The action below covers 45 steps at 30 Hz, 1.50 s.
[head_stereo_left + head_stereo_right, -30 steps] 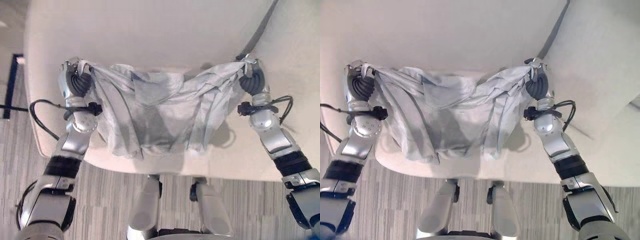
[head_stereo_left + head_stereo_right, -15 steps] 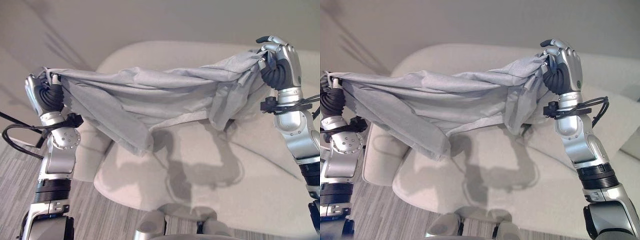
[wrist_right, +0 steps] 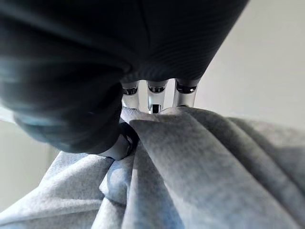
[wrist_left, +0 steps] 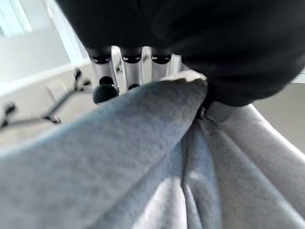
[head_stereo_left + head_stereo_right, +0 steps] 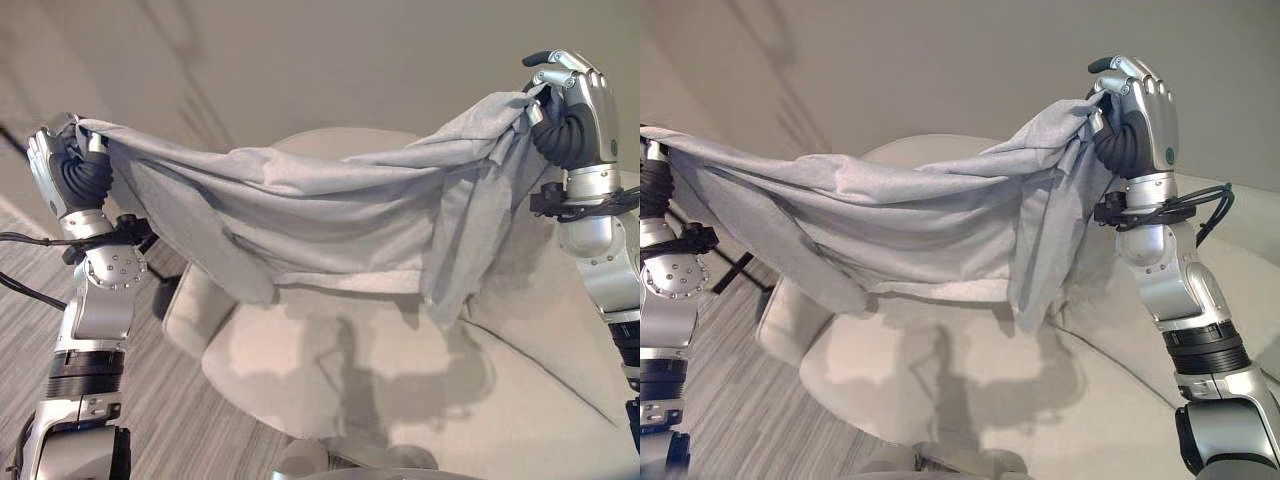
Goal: Hang the clothes on the sofa on the clothes rack.
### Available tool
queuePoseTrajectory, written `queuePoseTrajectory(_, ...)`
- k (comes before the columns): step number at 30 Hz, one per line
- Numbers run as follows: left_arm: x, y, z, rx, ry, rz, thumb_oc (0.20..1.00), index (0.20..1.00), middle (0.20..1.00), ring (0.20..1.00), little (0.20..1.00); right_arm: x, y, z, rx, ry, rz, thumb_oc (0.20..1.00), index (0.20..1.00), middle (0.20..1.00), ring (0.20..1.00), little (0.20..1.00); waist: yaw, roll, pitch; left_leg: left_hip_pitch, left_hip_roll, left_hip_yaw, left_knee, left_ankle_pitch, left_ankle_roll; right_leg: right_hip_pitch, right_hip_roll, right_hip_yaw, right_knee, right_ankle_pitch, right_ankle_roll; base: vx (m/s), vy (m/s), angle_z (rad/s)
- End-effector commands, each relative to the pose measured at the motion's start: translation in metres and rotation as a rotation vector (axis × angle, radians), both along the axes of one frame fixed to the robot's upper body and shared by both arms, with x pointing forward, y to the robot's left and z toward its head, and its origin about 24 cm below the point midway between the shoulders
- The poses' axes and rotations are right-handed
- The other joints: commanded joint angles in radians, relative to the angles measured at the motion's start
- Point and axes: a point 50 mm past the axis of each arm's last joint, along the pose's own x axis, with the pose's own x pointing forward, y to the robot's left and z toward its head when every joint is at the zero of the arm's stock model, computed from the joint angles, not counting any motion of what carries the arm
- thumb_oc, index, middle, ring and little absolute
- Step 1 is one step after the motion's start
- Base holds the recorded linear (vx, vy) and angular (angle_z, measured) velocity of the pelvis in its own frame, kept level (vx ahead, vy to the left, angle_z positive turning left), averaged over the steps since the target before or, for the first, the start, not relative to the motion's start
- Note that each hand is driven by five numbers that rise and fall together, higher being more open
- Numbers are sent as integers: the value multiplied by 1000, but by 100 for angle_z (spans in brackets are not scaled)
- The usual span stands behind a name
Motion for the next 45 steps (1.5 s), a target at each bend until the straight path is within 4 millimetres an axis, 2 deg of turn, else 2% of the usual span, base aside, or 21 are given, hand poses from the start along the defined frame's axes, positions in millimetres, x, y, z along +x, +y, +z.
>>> queuePoseTrajectory(1, -3, 0, 30, 125, -94, 12, 200, 200, 200, 200, 200, -2, 11, 22, 18, -98, 56, 200, 200, 200, 200, 200, -9, -25, -86, 36, 79, 3, 4, 58, -77, -5, -16, 85, 54, -95, 99, -114, 223, 45)
queuePoseTrajectory(5, -5, -2, 36, 138, -121, 7, 200, 200, 200, 200, 200, -3, 7, 17, 30, -84, 40, 200, 200, 200, 200, 200, -33, -22, -98, 72, 198, 26, 9, 78, -100, -14, -60, 81, 47, -73, 134, -21, 269, 27)
queuePoseTrajectory(9, -3, -3, 41, 148, -130, 9, 200, 200, 200, 200, 200, -4, -1, 16, 33, -85, 8, 200, 200, 200, 200, 200, -39, -2, -109, 93, 220, 7, -17, 71, -130, -4, -84, 81, 29, -52, 163, 22, 336, 25)
queuePoseTrajectory(12, 3, -11, 44, 156, -133, -16, 200, 200, 200, 200, 200, -5, -11, 14, 39, -87, -49, 200, 200, 200, 200, 200, -46, 13, -116, 96, 191, 23, -35, 19, -131, -18, -138, 71, 32, -15, 194, -35, 494, 43)
queuePoseTrajectory(14, 10, -19, 54, 185, -137, -43, 200, 200, 200, 200, 200, -7, -22, 9, 54, -93, -119, 200, 200, 200, 200, 200, -63, -5, -126, 102, 98, 38, -43, -66, -93, -57, -235, 68, 39, 73, 232, -47, 629, 25)
queuePoseTrajectory(16, 12, -21, 61, 214, -143, -40, 200, 200, 200, 200, 200, -6, -21, 8, 66, -100, -135, 200, 200, 200, 200, 200, -61, -31, -113, 109, 44, 69, -43, -86, -61, -94, -283, 77, 48, 134, 244, -106, 416, 32)
queuePoseTrajectory(19, 12, -23, 66, 236, -146, -37, 200, 200, 200, 200, 200, -5, -18, 8, 93, -110, -126, 200, 200, 200, 200, 200, -52, -40, -96, 117, 13, 109, -43, -86, -37, -121, -295, 74, 86, 128, 238, -100, 362, -21)
queuePoseTrajectory(21, 14, -33, 67, 251, -148, -71, 200, 200, 200, 200, 200, -5, -17, 9, 97, -112, -116, 200, 200, 200, 200, 200, -55, -45, -79, 115, -25, 114, -43, -79, -3, -118, -203, 146, 192, 26, 195, -78, 342, -53)
queuePoseTrajectory(22, 14, -33, 67, 251, -149, -72, 200, 200, 200, 200, 200, -5, -17, 9, 97, -113, -117, 200, 200, 200, 200, 200, -53, -46, -77, 113, -26, 116, -43, -75, -3, -123, -203, 148, 198, 26, 192, -62, 349, -10)
queuePoseTrajectory(23, 19, -42, 68, 242, -149, -110, 200, 200, 200, 200, 200, -8, -21, 14, 82, -128, -126, 200, 200, 200, 200, 200, -53, -57, -82, 94, -72, 94, -43, -59, 30, -97, -48, 213, 287, -122, 146, -50, 233, -4)
queuePoseTrajectory(24, 19, -42, 68, 242, -149, -112, 200, 200, 200, 200, 200, -9, -21, 14, 83, -128, -127, 200, 200, 200, 200, 200, -53, -57, -81, 92, -72, 93, -43, -54, 30, -99, -48, 212, 287, -119, 145, -51, 291, 29)
queuePoseTrajectory(26, 21, -43, 65, 219, -136, -126, 200, 200, 200, 200, 200, -11, -27, 13, 77, -122, -143, 200, 200, 200, 200, 200, -50, -67, -86, 87, -95, 83, -43, -37, 42, -85, 23, 225, 319, -158, 124, -72, 114, 43)
queuePoseTrajectory(27, 20, -40, 59, 203, -119, -121, 200, 200, 200, 200, 200, -11, -29, 12, 61, -111, -154, 200, 200, 200, 200, 200, -36, -88, -96, 87, -120, 85, -43, -35, 47, -50, 60, 224, 268, -175, 101, -65, 77, 35)
queuePoseTrajectory(29, 17, -36, 54, 192, -105, -108, 200, 200, 200, 200, 200, -12, -32, 10, 65, -103, -162, 200, 200, 200, 200, 200, -31, -103, -109, 82, -136, 79, -43, -33, 45, -13, 69, 245, 172, -167, 93, -33, 36, 10)
queuePoseTrajectory(33, 11, -30, 41, 162, -85, -101, 200, 200, 200, 200, 200, -14, -38, 6, 69, -81, -176, 200, 200, 200, 200, 200, -32, -96, -108, 87, -143, 64, -43, -25, 41, -15, 97, 303, 74, -94, 98, -8, 51, 5)
queuePoseTrajectory(36, 11, -35, 37, 154, -82, -122, 200, 200, 200, 200, 200, -17, -46, 3, 75, -72, -203, 200, 200, 200, 200, 200, -41, -92, -97, 84, -149, 55, -9, -42, 43, -1, 85, 280, 43, -75, 103, -5, 91, 24)
queuePoseTrajectory(39, 8, -31, 41, 168, -93, -116, 200, 200, 200, 200, 200, -18, -47, 2, 85, -72, -200, 200, 200, 200, 200, 200, -47, -106, -73, 20, -73, 56, 63, -66, 14, -2, 24, 254, 30, -65, 127, -39, 218, 43)
queuePoseTrajectory(41, 7, -28, 46, 170, -113, -113, 200, 200, 200, 200, 200, -19, -48, 2, 86, -74, -197, 200, 200, 200, 200, 200, -48, -119, -69, -12, 20, 31, 58, -32, -19, -15, -17, 253, 26, -73, 145, 6, 243, 8)
queuePoseTrajectory(42, 7, -28, 46, 170, -113, -113, 200, 200, 200, 200, 200, -19, -48, 2, 87, -74, -197, 200, 200, 200, 200, 200, -48, -119, -70, -13, 21, 30, 56, -31, -20, -16, -16, 252, 27, -73, 144, 87, 294, -7)
queuePoseTrajectory(43, 6, -25, 52, 180, -123, -106, 200, 200, 200, 200, 200, -20, -50, 1, 93, -72, -199, 200, 200, 200, 200, 200, -51, -126, -68, -33, 104, 25, 31, 7, -37, -16, -45, 251, 23, -89, 161, 124, 327, -9)
queuePoseTrajectory(45, 8, -23, 57, 182, -137, -98, 200, 200, 200, 200, 200, -21, -53, 1, 89, -76, -209, 200, 200, 200, 200, 200, -50, -122, -66, -57, 189, 2, -3, 56, -68, -7, -75, 264, 25, -105, 180, 175, 465, 2)
